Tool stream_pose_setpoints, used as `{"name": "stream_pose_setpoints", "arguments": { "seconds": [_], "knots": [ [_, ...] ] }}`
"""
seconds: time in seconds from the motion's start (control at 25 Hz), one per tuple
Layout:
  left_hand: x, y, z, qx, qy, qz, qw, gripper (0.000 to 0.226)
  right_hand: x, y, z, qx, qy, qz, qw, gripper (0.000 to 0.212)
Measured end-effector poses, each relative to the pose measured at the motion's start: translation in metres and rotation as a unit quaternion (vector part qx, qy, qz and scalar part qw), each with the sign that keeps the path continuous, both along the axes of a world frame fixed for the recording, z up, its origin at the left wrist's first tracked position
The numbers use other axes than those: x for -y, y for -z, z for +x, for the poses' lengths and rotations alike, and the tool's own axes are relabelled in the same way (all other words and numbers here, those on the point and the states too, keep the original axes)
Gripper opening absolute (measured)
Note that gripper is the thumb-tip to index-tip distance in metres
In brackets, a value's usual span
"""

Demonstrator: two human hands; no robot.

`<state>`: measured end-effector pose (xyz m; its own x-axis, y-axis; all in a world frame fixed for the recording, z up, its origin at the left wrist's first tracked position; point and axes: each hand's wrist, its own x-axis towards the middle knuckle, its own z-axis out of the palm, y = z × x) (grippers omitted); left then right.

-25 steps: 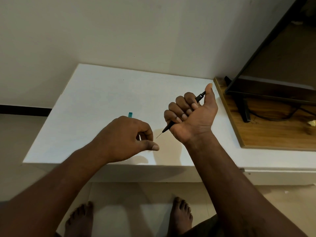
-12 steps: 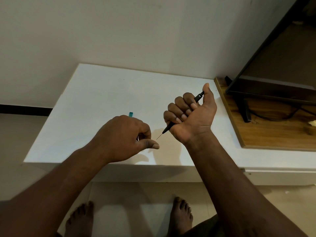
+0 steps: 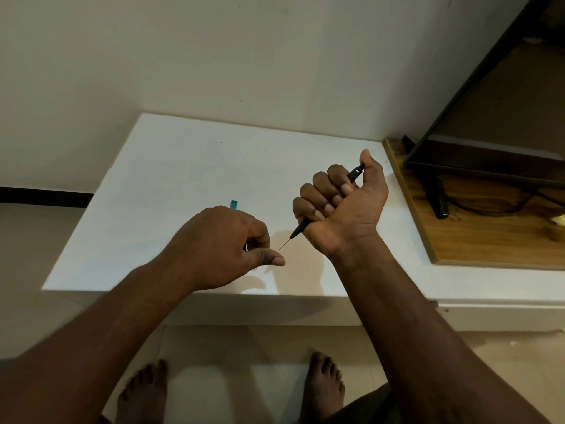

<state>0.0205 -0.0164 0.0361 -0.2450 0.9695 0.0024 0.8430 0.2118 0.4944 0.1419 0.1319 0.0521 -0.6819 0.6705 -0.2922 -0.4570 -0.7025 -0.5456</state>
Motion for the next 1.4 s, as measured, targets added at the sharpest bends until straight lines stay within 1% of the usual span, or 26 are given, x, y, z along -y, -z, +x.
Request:
{"name": "stream_pose_setpoints", "arguments": {
  "seconds": [0.32, 0.72, 1.4],
  "knots": [
    [-0.0002, 0.0007, 0.001, -0.005, 0.002, 0.004, 1.0, 0.061, -0.0005, 0.0003, -0.0004, 0.005, 0.006, 0.003, 1.0, 0.055],
    [-0.0004, 0.0021, -0.0007, -0.009, 0.008, 0.006, 1.0, 0.067, 0.0008, 0.0, 0.0007, 0.021, -0.011, -0.02, 1.0, 0.065],
    [-0.0009, 0.0041, -0.0028, -0.012, 0.004, 0.034, 0.999, 0.068, -0.0023, -0.0019, 0.0026, 0.015, -0.006, -0.027, 1.0, 0.066]
  ]
}}
